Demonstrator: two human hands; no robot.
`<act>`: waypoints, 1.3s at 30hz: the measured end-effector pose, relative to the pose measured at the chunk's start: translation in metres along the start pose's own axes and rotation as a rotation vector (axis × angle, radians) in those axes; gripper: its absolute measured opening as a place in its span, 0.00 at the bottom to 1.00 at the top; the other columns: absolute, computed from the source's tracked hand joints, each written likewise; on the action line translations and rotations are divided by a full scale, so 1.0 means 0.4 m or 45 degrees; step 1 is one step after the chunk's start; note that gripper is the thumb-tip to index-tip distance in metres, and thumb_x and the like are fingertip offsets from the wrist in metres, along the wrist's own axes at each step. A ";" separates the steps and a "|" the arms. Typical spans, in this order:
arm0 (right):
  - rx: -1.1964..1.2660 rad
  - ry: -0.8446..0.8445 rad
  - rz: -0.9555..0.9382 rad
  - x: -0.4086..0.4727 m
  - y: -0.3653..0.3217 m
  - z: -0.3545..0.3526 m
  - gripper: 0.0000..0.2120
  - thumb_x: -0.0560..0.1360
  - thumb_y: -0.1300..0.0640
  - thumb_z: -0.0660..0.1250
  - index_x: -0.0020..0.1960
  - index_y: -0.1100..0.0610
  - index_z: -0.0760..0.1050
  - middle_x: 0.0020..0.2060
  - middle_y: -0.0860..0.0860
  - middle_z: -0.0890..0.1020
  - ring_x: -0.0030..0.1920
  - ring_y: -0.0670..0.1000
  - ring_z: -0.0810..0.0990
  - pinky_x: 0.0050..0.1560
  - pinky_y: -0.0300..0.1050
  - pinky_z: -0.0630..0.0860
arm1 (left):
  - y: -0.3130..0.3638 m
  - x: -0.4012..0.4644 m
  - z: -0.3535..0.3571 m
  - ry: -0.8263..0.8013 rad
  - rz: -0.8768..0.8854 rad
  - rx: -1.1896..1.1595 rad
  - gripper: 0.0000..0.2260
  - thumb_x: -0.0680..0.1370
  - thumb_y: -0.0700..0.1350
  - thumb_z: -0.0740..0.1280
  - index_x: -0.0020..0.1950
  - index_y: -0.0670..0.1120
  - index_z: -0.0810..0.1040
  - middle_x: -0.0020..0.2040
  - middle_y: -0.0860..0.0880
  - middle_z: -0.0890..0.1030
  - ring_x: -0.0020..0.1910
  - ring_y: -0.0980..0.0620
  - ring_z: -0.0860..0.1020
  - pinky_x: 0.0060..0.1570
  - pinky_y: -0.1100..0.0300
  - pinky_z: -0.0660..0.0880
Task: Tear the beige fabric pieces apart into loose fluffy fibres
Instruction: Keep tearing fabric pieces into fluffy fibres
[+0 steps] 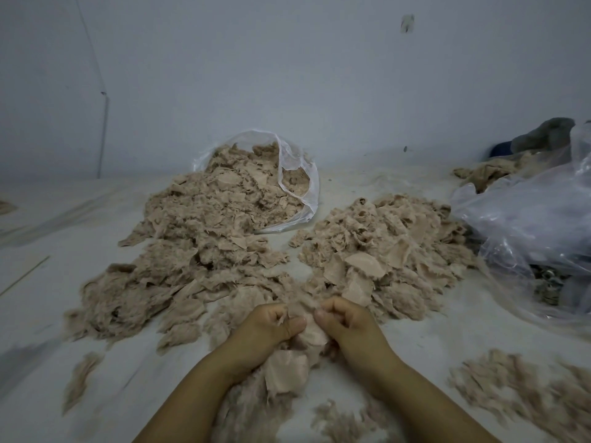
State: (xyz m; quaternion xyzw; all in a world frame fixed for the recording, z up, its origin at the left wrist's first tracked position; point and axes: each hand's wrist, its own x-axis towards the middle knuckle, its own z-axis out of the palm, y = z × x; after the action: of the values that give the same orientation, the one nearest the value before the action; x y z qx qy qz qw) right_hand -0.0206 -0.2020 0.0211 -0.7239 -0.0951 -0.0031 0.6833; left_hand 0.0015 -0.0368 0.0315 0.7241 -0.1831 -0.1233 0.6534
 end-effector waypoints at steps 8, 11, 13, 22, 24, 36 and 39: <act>-0.046 0.022 0.055 -0.006 -0.008 0.001 0.14 0.69 0.40 0.68 0.48 0.50 0.76 0.30 0.42 0.77 0.31 0.42 0.75 0.33 0.39 0.74 | -0.003 -0.002 -0.008 -0.105 -0.013 -0.044 0.08 0.68 0.49 0.71 0.37 0.44 0.81 0.33 0.49 0.81 0.32 0.56 0.78 0.34 0.65 0.74; -0.015 0.112 -0.079 0.000 -0.005 0.008 0.06 0.71 0.55 0.74 0.42 0.56 0.79 0.30 0.46 0.77 0.32 0.44 0.74 0.33 0.35 0.72 | -0.001 -0.009 -0.001 -0.225 -0.060 0.050 0.08 0.68 0.48 0.71 0.34 0.44 0.79 0.30 0.52 0.78 0.30 0.59 0.74 0.35 0.65 0.70; 0.020 0.198 -0.120 0.005 -0.005 0.007 0.06 0.72 0.62 0.72 0.37 0.58 0.78 0.28 0.47 0.76 0.28 0.44 0.71 0.30 0.34 0.69 | 0.002 -0.011 -0.001 -0.259 -0.067 0.042 0.09 0.70 0.46 0.69 0.29 0.49 0.80 0.29 0.55 0.78 0.29 0.61 0.75 0.35 0.67 0.71; 0.139 0.412 -0.060 0.019 -0.012 -0.046 0.13 0.75 0.57 0.69 0.32 0.56 0.74 0.24 0.52 0.76 0.20 0.44 0.68 0.22 0.35 0.65 | 0.009 -0.012 -0.032 -0.115 0.035 -0.158 0.08 0.70 0.40 0.71 0.30 0.46 0.83 0.30 0.50 0.81 0.28 0.57 0.79 0.31 0.65 0.75; 0.096 0.201 0.010 0.008 -0.014 -0.046 0.17 0.71 0.44 0.68 0.28 0.51 0.74 0.24 0.51 0.75 0.21 0.45 0.69 0.22 0.36 0.65 | 0.005 -0.007 -0.037 -0.035 0.022 -0.225 0.05 0.68 0.40 0.74 0.32 0.44 0.83 0.31 0.47 0.82 0.29 0.54 0.79 0.31 0.64 0.75; 0.234 0.138 0.029 0.006 -0.010 -0.013 0.09 0.71 0.55 0.71 0.36 0.58 0.76 0.19 0.52 0.72 0.19 0.47 0.66 0.21 0.36 0.62 | -0.009 -0.003 -0.008 -0.110 -0.013 0.143 0.09 0.69 0.50 0.75 0.43 0.46 0.84 0.41 0.50 0.84 0.43 0.56 0.81 0.43 0.64 0.75; 0.279 0.214 0.022 0.006 -0.015 -0.016 0.10 0.69 0.52 0.71 0.32 0.55 0.76 0.19 0.53 0.70 0.19 0.47 0.64 0.21 0.36 0.61 | -0.008 -0.005 -0.014 -0.132 0.021 0.342 0.09 0.73 0.42 0.72 0.35 0.55 0.83 0.34 0.58 0.82 0.35 0.64 0.78 0.39 0.70 0.72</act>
State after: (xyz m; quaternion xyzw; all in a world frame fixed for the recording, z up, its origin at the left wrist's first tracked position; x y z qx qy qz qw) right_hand -0.0185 -0.2077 0.0278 -0.6428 -0.0311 -0.0473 0.7639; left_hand 0.0026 -0.0307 0.0288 0.7963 -0.2372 -0.1295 0.5412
